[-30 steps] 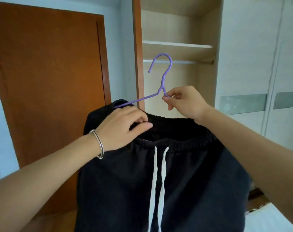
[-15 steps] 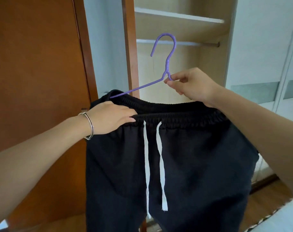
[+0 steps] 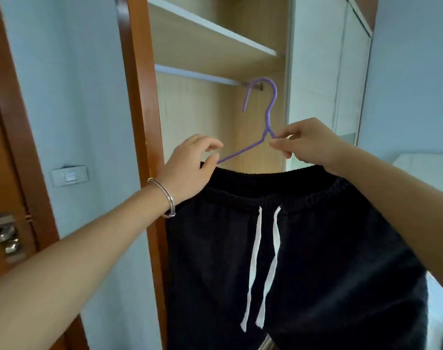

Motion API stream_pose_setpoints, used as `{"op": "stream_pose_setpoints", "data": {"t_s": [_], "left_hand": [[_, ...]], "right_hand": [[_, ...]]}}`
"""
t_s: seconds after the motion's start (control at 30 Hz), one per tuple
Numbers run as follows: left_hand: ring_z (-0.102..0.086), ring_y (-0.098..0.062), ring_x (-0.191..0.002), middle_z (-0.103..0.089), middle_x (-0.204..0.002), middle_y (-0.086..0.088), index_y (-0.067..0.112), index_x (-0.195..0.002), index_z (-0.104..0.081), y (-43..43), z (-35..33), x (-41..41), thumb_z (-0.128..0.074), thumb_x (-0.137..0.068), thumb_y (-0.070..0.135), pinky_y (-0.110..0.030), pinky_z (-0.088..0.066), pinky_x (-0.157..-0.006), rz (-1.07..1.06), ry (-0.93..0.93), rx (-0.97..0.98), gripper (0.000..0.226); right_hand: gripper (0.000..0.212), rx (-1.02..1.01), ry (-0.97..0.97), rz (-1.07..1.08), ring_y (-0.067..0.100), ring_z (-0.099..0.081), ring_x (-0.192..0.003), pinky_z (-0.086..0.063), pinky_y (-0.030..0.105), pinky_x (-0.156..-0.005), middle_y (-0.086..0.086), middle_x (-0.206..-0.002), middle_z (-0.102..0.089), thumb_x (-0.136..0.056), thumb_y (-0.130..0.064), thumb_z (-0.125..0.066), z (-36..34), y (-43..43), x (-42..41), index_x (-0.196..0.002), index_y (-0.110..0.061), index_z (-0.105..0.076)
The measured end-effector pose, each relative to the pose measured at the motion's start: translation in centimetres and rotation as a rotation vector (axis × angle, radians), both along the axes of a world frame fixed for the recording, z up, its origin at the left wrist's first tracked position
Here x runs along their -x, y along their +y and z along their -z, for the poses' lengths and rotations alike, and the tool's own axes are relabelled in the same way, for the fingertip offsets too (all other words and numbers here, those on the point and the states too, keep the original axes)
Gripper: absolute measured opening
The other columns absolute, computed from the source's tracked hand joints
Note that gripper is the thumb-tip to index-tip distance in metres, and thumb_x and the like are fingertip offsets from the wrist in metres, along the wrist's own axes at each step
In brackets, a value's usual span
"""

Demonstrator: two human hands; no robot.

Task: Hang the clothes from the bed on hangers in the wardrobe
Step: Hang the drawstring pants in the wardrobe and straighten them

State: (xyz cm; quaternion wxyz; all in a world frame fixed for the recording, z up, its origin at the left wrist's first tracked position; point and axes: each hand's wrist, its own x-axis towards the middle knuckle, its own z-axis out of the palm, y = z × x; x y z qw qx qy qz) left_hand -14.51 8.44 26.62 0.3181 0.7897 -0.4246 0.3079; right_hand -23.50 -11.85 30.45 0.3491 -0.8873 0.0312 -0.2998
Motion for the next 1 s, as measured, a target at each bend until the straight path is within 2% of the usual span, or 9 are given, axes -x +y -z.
{"op": "stream_pose_setpoints", "data": {"t_s": [0.17, 0.23, 0.33, 0.47, 0.6, 0.67, 0.73, 0.87, 1.0], "left_hand": [[-0.058, -0.019, -0.094, -0.061, -0.083, -0.004, 0.015, -0.087, -0.052, -9.5, -2.4, -1.3, -0.035, -0.098, 0.031, -0.03, -0.047, -0.093, 0.444, 0.951, 0.204, 0.025], [-0.053, -0.019, -0.092, -0.057, -0.086, -0.01, 0.017, -0.088, -0.052, -12.1, -2.7, -2.2, -0.035, -0.098, 0.028, -0.028, -0.045, -0.091, 0.534, 1.085, 0.2, 0.022], [-0.048, -0.018, -0.09, -0.052, -0.086, -0.007, 0.013, -0.095, -0.061, -15.6, -2.4, -3.9, -0.045, -0.094, 0.022, -0.029, -0.044, -0.092, 0.556, 0.942, 0.18, 0.019], [-0.056, -0.017, -0.095, -0.062, -0.106, -0.006, 0.006, -0.112, -0.058, -18.5, -3.1, -5.8, -0.052, -0.091, 0.025, -0.019, -0.04, -0.068, 0.49, 0.635, 0.252, 0.029], [-0.043, -0.014, -0.062, -0.048, -0.07, -0.003, 0.005, -0.09, -0.057, -20.2, -6.5, -9.3, -0.05, -0.091, 0.018, -0.015, -0.033, -0.052, 0.443, 0.553, 0.285, 0.014], [-0.037, -0.012, -0.055, -0.04, -0.062, -0.001, 0.009, -0.081, -0.052, -20.4, -8.1, -12.3, -0.049, -0.09, 0.013, -0.019, -0.031, -0.052, 0.373, 0.601, 0.322, 0.01], [-0.037, -0.012, -0.054, -0.039, -0.06, 0.0, 0.011, -0.076, -0.051, -20.3, -9.2, -15.9, -0.049, -0.09, 0.014, -0.023, -0.03, -0.054, 0.291, 0.631, 0.365, 0.014], [-0.031, -0.013, -0.051, -0.034, -0.058, 0.0, 0.01, -0.068, -0.045, -20.0, -10.5, -22.2, -0.047, -0.09, 0.013, -0.023, -0.025, -0.051, 0.23, 0.585, 0.467, 0.022], [-0.025, -0.015, -0.049, -0.027, -0.055, 0.0, 0.013, -0.062, -0.037, -19.7, -13.2, -27.2, -0.045, -0.09, 0.012, -0.025, -0.02, -0.048, 0.208, 0.525, 0.551, 0.03]], "right_hand": [[0.015, -0.075, 0.016, 0.134, -0.001, -0.04, -0.027, -0.027, 0.004, -0.032, 0.0, -0.054, -0.051, -0.087, -0.019, -0.062, 1.0, -1.7, -2.3, -0.09, -0.004, -0.067], [0.015, -0.091, 0.02, 0.17, 0.001, -0.04, -0.03, -0.027, 0.005, -0.033, -0.001, -0.056, -0.052, -0.089, -0.017, -0.058, 1.2, -2.8, -3.2, -0.095, -0.007, -0.066], [0.021, -0.137, 0.105, 0.172, 0.009, -0.039, -0.048, -0.034, 0.016, -0.046, 0.005, -0.071, -0.064, -0.087, -0.009, -0.051, 0.7, -4.6, -4.3, -0.105, -0.012, -0.063], [0.028, 0.057, 0.144, 0.146, 0.015, -0.06, -0.069, -0.044, 0.023, -0.068, 0.011, -0.1, -0.07, -0.088, -0.014, -0.053, -1.6, -6.2, -5.3, -0.115, -0.014, -0.06], [0.05, 0.475, 0.295, 0.339, 0.018, -0.055, -0.108, -0.038, 0.029, -0.095, 0.002, -0.128, -0.058, -0.091, -0.04, -0.049, -3.8, -7.3, -6.1, -0.137, -0.023, -0.04], [0.056, 0.435, 0.331, 0.354, 0.019, -0.051, -0.118, -0.037, 0.03, -0.101, -0.001, -0.134, -0.053, -0.089, -0.049, -0.047, -3.8, -8.2, -6.3, -0.139, -0.027, -0.036], [0.053, 0.299, 0.349, 0.311, 0.017, -0.056, -0.114, -0.042, 0.031, -0.099, -0.002, -0.128, -0.057, -0.086, -0.053, -0.047, -3.4, -9.2, -6.7, -0.132, -0.027, -0.043], [0.031, 0.097, 0.273, 0.17, 0.007, -0.067, -0.085, -0.053, 0.017, -0.074, -0.006, -0.091, -0.07, -0.091, -0.045, -0.045, -2.5, -10.0, -10.3, -0.097, -0.021, -0.065], [0.031, 0.001, 0.056, 0.095, 0.009, -0.066, -0.083, -0.052, 0.019, -0.071, -0.004, -0.087, -0.069, -0.093, -0.043, -0.04, -3.6, -8.7, -16.3, -0.09, -0.025, -0.065]]}}
